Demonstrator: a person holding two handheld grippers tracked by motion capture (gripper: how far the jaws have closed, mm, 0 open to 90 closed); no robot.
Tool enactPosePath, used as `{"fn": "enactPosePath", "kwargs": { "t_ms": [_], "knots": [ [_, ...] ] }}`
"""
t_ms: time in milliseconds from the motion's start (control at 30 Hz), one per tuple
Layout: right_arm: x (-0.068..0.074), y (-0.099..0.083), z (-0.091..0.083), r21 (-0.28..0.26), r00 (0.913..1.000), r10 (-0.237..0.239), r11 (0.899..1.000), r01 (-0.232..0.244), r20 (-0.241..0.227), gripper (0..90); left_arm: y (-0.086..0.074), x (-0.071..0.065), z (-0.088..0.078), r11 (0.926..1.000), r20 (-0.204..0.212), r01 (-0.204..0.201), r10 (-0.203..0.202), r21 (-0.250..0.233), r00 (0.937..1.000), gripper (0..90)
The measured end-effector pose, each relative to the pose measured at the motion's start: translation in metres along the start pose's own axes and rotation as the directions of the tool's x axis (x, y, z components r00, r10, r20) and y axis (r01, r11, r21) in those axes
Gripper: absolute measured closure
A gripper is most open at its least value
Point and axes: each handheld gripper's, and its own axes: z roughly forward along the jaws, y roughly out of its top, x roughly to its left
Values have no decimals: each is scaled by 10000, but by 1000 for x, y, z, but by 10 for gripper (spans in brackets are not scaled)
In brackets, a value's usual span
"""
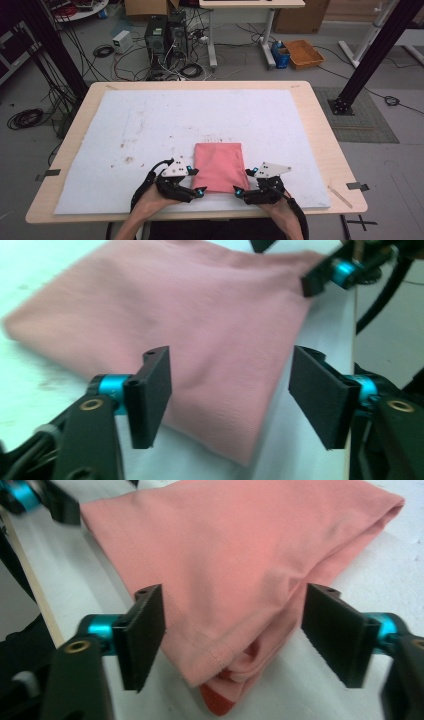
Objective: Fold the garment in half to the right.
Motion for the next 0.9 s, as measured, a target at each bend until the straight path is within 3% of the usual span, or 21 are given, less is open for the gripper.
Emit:
{"fn": "enactPosePath", "kwargs": {
  "t_ms": [267,333,433,533,633,767,900],
  "knots": [
    [-7,4,-13,-354,9999,17,9994,-12,138,206,16,28,-31,9997,-756,-9,-9,-231,9971,288],
    [-11,6,-17,-375,9996,67,9993,-56,277,206,19,38,-41,9998,-1070,-18,-2,-195,9943,288],
    [-19,6,-21,-408,9982,182,9990,-159,566,207,21,55,-56,9988,-1536,248,-308,-412,9877,288],
    [-29,5,-25,-492,9950,358,9983,-313,932,206,15,74,-71,9954,-2108,590,-737,-754,9747,288],
    [-40,5,-29,-800,9873,416,9964,-295,1533,206,3,87,-85,9872,-2866,883,-1236,-1329,9501,288],
    [-58,4,-32,-1157,9720,774,9919,-526,2217,206,-16,97,-103,9745,-3264,1267,-1827,-1854,9274,288],
    [-76,1,-29,-1188,9550,1064,9900,-759,2769,206,-39,105,-115,9670,-3692,1615,-2258,-1970,9015,279]
  ]
}}
